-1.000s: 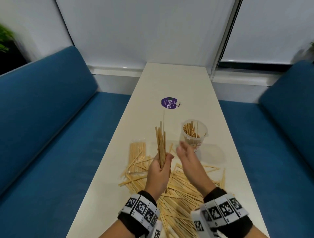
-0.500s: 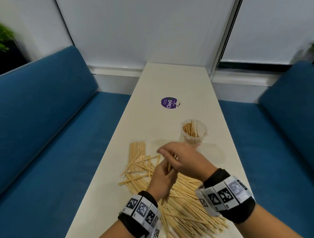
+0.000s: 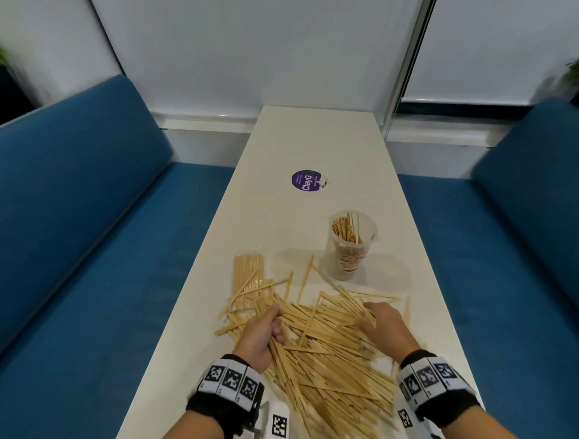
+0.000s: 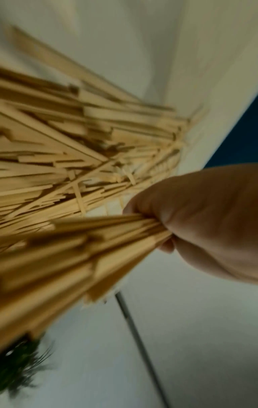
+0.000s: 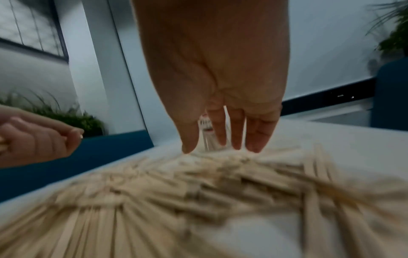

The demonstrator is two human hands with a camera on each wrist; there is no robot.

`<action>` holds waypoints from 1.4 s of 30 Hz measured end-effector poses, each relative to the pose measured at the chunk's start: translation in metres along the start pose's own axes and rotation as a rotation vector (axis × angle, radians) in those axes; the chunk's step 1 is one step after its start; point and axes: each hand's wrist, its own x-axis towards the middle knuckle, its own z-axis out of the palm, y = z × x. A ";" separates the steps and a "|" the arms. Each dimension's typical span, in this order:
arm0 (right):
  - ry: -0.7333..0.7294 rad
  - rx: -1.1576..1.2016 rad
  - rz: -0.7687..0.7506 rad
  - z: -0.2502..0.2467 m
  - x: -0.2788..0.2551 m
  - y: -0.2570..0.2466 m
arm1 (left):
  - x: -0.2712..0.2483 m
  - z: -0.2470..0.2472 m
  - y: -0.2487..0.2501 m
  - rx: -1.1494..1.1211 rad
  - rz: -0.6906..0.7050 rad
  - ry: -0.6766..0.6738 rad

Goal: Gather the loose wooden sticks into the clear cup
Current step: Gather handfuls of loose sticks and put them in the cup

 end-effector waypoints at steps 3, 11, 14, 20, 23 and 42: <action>0.003 -0.208 0.015 0.021 0.001 0.009 | 0.001 -0.007 -0.007 -0.045 -0.133 -0.004; 0.178 -0.065 -0.072 0.027 -0.004 0.009 | -0.015 -0.002 -0.016 0.047 -0.291 -0.133; 0.174 0.019 -0.052 0.023 -0.007 0.006 | -0.017 -0.001 -0.014 0.086 -0.313 -0.145; 0.178 0.191 -0.021 0.005 -0.013 0.000 | -0.022 -0.003 -0.015 0.142 -0.395 -0.204; 0.165 0.331 -0.003 -0.004 -0.017 -0.006 | -0.027 -0.003 -0.015 0.198 -0.407 -0.260; 0.044 0.778 -0.190 -0.027 -0.042 -0.068 | -0.021 0.009 0.007 0.079 -0.101 -0.175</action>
